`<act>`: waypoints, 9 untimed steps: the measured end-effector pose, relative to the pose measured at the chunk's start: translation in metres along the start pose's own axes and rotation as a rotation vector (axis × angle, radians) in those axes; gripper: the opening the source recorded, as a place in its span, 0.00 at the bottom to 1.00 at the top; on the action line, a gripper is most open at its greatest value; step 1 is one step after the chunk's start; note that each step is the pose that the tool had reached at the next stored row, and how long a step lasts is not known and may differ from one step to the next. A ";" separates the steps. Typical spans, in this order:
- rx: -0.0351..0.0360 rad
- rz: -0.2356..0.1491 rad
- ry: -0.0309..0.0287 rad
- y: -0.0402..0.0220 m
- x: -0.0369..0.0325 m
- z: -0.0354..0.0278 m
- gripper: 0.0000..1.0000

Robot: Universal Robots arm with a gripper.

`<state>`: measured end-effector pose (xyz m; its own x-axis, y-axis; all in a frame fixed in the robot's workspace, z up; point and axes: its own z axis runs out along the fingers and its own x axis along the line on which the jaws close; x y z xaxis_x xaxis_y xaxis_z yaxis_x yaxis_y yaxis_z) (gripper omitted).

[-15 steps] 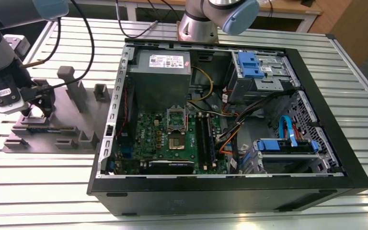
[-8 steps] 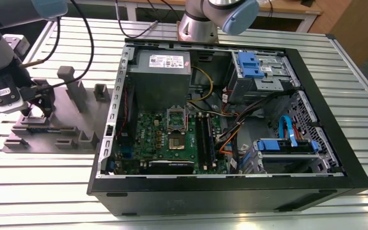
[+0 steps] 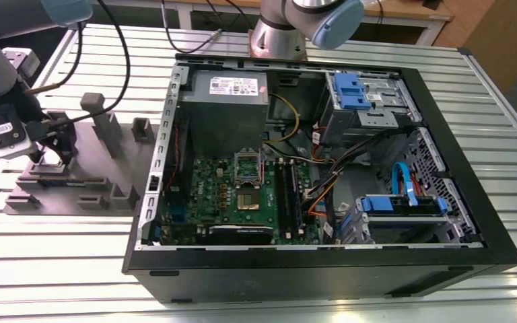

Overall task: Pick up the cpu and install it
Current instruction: 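Pick up the cpu and move it towards the insertion slot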

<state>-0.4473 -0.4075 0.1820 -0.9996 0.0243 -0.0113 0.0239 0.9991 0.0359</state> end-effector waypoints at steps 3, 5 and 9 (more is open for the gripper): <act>-0.0002 0.000 -0.0003 0.0001 0.0000 -0.0004 0.58; 0.0000 0.000 -0.0006 0.0002 0.0006 -0.0007 0.58; -0.0002 0.000 -0.0025 0.0003 0.0013 -0.0005 0.58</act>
<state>-0.4486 -0.4072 0.1825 -0.9996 0.0243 -0.0138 0.0238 0.9991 0.0360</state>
